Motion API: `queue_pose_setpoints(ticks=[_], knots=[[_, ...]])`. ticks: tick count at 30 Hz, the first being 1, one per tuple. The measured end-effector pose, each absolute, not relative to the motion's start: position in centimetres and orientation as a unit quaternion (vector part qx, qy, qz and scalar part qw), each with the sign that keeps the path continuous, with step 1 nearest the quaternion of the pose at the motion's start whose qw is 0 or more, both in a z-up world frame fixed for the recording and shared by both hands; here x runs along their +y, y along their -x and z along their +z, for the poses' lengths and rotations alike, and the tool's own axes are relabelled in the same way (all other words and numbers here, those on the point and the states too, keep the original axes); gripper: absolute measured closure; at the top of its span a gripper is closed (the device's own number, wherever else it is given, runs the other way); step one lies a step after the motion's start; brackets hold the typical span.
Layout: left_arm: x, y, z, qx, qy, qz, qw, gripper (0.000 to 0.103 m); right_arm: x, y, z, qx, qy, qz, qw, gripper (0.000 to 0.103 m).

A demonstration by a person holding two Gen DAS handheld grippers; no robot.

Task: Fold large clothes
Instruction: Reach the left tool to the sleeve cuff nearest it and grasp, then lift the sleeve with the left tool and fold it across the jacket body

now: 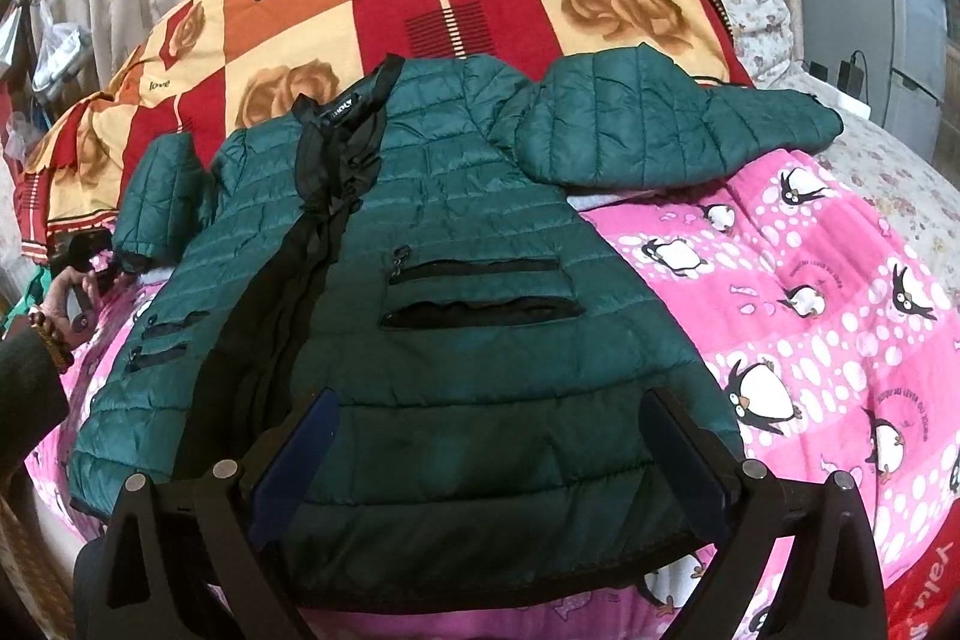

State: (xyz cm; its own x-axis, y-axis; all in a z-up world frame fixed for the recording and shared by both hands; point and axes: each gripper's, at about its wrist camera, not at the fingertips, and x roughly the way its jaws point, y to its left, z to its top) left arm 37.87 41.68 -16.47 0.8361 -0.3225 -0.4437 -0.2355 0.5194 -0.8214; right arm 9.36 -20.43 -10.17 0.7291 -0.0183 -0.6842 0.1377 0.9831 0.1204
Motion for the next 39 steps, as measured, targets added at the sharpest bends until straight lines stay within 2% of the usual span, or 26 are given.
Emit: queue_pose_setpoints(ticks=[16, 19, 23, 30, 34, 39], knots=[[42.8, -26.0, 0.5, 0.183, 0.386, 0.064, 0.902, 0.088, -21.5, -7.6, -9.4, 0.35, -0.088, -0.048, 0.931, 0.004], [37.3, -28.0, 2.8, 0.208, 0.323, 0.011, 0.923, 0.088, -21.6, -7.3, -9.2, 0.343, -0.091, -0.052, 0.933, 0.004], [27.1, -31.0, 2.9, 0.25, 0.263, -0.079, 0.929, 0.088, -21.2, -7.2, -9.1, 0.345, -0.075, -0.069, 0.933, 0.004], [7.6, -36.0, -0.5, 0.326, 0.193, -0.221, 0.899, 0.088, -21.5, -7.1, -9.4, 0.357, -0.036, -0.173, 0.917, 0.004], [-0.6, -37.0, -1.8, 0.347, 0.174, -0.272, 0.881, 0.088, -21.5, -7.4, -9.8, 0.368, -0.013, -0.195, 0.909, 0.004], [-8.5, -38.5, -4.2, 0.371, 0.166, -0.319, 0.856, 0.088, -22.6, -7.5, -10.3, 0.373, -0.038, -0.169, 0.911, 0.004]])
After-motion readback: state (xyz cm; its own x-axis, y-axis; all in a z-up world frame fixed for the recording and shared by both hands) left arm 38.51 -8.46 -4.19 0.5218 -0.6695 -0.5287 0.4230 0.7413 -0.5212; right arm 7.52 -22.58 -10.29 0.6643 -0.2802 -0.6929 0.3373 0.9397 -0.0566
